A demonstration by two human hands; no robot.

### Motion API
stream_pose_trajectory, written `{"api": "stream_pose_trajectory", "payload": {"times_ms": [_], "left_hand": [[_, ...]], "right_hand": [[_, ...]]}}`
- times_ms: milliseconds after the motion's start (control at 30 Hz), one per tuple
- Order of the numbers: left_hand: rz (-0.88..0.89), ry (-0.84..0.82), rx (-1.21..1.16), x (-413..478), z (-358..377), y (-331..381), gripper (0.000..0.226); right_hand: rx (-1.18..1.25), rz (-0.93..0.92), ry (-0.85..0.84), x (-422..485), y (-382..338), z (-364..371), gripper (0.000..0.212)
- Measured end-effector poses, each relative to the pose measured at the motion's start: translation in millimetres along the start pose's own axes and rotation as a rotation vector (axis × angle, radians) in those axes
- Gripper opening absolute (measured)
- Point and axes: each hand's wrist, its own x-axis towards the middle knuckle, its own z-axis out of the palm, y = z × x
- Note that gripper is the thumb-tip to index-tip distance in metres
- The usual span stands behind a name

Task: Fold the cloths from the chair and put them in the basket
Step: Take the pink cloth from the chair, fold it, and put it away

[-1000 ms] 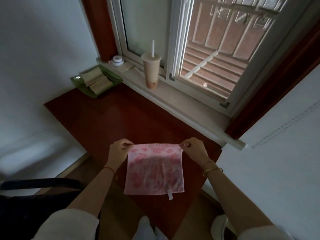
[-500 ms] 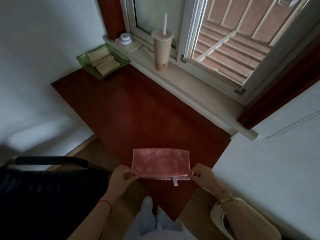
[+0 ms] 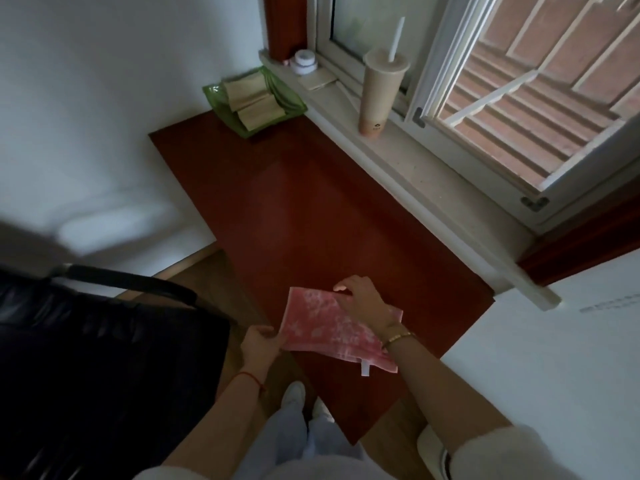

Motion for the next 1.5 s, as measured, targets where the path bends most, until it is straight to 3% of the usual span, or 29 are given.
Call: {"api": "stream_pose_trajectory", "payload": {"times_ms": [167, 300, 433, 533, 700, 800, 967, 1100, 1267, 1500], "left_hand": [[-0.064, -0.018, 0.027, 0.5, 4.7, 1.2, 0.047], [-0.007, 0.011, 0.044, 3.1, 3.1, -0.2, 0.035], [0.092, -0.025, 0.024, 7.1, -1.7, 4.1, 0.026], [0.252, -0.038, 0.045, 6.5, -12.4, 27.6, 0.020], [0.632, -0.104, 0.151, -9.7, -35.7, 99.6, 0.011], [0.882, -0.121, 0.227, -25.2, -46.9, 142.2, 0.011], [1.119, -0.247, 0.301, -58.9, -61.4, 187.5, 0.014], [1.172, -0.373, 0.339, -83.9, -73.9, 201.5, 0.026], [1.225, -0.524, 0.365, -90.6, -78.5, 212.0, 0.014], [1.151, -0.503, 0.509, -63.7, -37.8, 205.0, 0.010]], "right_hand": [[-0.031, 0.029, -0.063, 40.2, -38.6, 23.2, 0.036], [-0.042, 0.036, -0.104, 54.4, -58.1, 33.1, 0.023], [0.177, 0.072, -0.088, 53.8, -61.3, 25.2, 0.020], [0.396, 0.135, 0.022, 45.4, -52.6, -2.5, 0.017], [0.692, 0.078, 0.230, 15.0, -38.9, -69.0, 0.011], [0.772, 0.028, 0.291, -7.7, -37.8, -104.8, 0.008], [0.738, -0.055, 0.367, -48.4, -49.4, -141.4, 0.020], [0.717, -0.137, 0.351, -80.5, -56.8, -153.9, 0.013], [0.756, -0.206, 0.290, -109.0, -60.0, -162.3, 0.011], [0.609, 0.035, 0.307, -96.1, -23.3, -139.5, 0.012]]}}
